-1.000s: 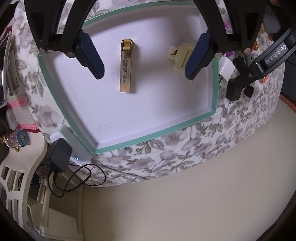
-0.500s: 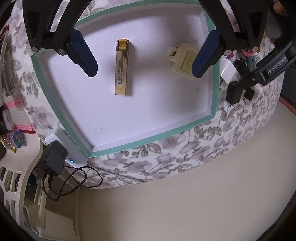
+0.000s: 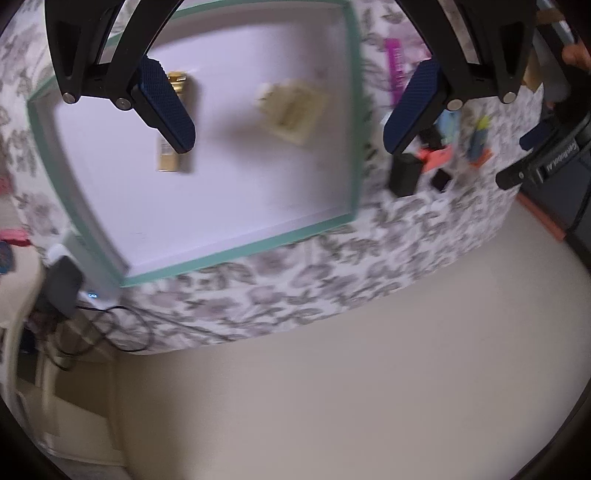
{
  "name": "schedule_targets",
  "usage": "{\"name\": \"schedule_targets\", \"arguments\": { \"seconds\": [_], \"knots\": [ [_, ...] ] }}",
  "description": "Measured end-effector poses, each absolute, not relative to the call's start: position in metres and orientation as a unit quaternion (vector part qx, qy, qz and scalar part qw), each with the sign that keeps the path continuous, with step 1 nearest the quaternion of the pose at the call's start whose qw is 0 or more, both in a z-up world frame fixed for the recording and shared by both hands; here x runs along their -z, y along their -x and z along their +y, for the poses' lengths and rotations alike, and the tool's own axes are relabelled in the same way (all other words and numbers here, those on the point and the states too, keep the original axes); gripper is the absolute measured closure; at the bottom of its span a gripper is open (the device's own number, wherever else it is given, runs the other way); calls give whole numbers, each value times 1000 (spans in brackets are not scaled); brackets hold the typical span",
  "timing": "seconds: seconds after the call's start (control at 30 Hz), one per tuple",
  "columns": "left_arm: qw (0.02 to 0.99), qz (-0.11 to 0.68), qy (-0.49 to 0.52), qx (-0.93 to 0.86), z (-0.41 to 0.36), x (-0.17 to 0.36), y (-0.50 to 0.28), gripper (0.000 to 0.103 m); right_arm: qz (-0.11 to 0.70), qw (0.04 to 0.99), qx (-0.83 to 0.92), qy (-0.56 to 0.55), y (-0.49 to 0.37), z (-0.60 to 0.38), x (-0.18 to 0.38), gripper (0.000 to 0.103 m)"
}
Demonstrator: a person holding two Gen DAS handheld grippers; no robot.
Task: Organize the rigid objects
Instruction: 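Withdraw both tools from the tray back over the pile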
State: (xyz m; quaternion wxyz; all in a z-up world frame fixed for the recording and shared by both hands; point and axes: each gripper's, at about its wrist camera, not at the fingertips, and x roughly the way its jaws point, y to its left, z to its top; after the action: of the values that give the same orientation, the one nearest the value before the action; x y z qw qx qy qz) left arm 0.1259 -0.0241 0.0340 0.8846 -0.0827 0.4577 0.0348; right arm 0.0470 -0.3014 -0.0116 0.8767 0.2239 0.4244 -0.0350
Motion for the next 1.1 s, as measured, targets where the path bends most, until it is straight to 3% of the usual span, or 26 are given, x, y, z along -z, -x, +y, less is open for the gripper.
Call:
{"name": "schedule_targets", "arguments": {
  "seconds": [0.4,0.8,1.1],
  "knots": [
    [876,464,124,-54,22,-46,-108,4,451,876,-78,-148,-63,-200,4,0],
    [815,564,99,-87,31,27,-105,4,530,828,-123,-135,-65,-164,51,0],
    [783,605,123,-73,31,51,-102,4,548,814,-132,-140,-65,-164,61,15]
  ]
}}
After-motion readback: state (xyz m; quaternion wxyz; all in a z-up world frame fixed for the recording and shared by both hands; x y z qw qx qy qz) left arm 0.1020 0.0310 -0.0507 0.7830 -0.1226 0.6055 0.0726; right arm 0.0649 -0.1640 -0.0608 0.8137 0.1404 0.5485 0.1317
